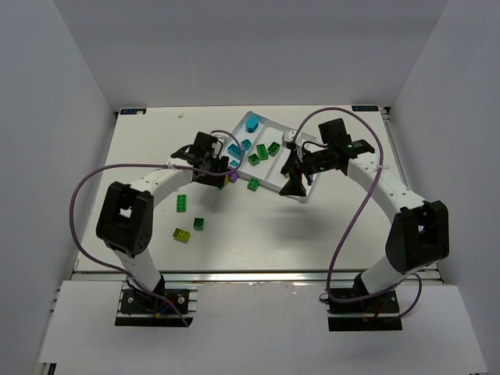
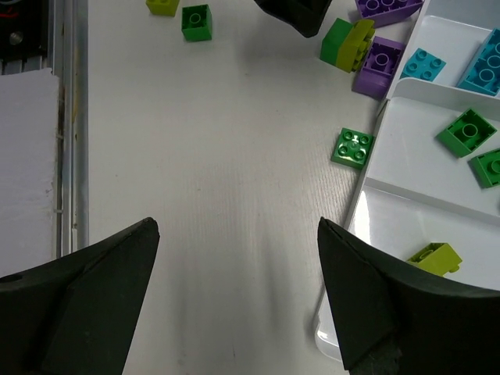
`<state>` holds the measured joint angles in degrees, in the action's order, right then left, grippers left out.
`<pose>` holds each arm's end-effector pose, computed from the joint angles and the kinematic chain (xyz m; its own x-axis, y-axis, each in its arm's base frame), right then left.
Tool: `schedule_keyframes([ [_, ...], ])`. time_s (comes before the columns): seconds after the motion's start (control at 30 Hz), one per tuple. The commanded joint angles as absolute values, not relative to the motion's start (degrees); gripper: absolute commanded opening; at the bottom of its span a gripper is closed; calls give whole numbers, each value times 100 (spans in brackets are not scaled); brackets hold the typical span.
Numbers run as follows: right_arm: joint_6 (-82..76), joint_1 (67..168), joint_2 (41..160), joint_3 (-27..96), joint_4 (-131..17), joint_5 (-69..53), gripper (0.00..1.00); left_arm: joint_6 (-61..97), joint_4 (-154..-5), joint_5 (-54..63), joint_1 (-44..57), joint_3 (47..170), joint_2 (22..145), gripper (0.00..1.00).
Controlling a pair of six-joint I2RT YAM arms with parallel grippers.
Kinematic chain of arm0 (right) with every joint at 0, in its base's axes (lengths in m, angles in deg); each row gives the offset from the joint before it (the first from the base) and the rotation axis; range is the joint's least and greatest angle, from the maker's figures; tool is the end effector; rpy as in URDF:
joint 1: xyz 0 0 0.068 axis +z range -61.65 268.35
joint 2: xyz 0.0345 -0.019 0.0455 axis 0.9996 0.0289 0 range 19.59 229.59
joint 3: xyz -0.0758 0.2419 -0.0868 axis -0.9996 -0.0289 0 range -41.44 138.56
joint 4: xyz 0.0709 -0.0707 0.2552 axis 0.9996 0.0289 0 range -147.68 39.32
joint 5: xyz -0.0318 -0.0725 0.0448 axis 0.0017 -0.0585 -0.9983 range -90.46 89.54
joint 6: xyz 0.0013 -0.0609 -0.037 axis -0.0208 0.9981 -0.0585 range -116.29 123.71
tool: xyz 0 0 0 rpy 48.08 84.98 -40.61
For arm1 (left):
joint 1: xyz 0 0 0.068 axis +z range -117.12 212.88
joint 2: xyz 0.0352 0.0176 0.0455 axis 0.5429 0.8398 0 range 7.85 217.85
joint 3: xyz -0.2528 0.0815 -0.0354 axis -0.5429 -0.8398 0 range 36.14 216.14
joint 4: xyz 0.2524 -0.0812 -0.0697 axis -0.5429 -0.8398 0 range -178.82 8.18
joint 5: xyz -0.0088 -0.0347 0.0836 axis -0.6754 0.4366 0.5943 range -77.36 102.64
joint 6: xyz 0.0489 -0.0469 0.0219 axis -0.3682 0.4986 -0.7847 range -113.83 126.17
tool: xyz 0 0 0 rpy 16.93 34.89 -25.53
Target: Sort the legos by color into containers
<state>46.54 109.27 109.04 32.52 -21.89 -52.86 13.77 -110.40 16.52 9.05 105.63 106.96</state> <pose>0.3116 0.1690 0.2756 -0.0716 -0.4715 -0.8790 -0.9947 0.0986 0.0281 0.3539 -0.1520 0.1810 -0.8196 0.2178 -0.5300 0.2645 0.9643 -0.0126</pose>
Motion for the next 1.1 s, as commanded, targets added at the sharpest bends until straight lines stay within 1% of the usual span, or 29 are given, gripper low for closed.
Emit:
schedule_keyframes([
  [0.0,4599,10935,10819,3441,-2296,-5275,87,768,-10942,1291,915,10951,10918,72],
  [0.07,4581,10944,10775,3397,-2305,-5232,88,635,-10951,1273,915,11023,11111,72],
  [0.1,4573,10935,10766,3397,-2322,-5205,88,626,-10942,968,915,11049,11147,72],
  [0.17,4573,10935,10748,3389,-2331,-5170,88,626,-10846,904,924,11014,11191,72],
  [0.47,4581,10935,10810,3476,-2287,-5135,88,275,-10433,790,1003,10882,11498,71],
  [0.7,4573,10935,10845,3520,-2261,-5126,88,240,-10380,754,1109,11014,11710,69],
  [0.8,4581,10927,10819,3512,-2252,-5117,88,257,-10327,728,1135,10970,11710,66],
  [0.97,4616,10926,10819,3512,-2226,-5117,88,353,-10116,658,1144,10760,11596,58],
  [1.07,4652,10935,10801,3512,-2200,-5143,88,398,-9923,553,1144,10645,11543,58],
])
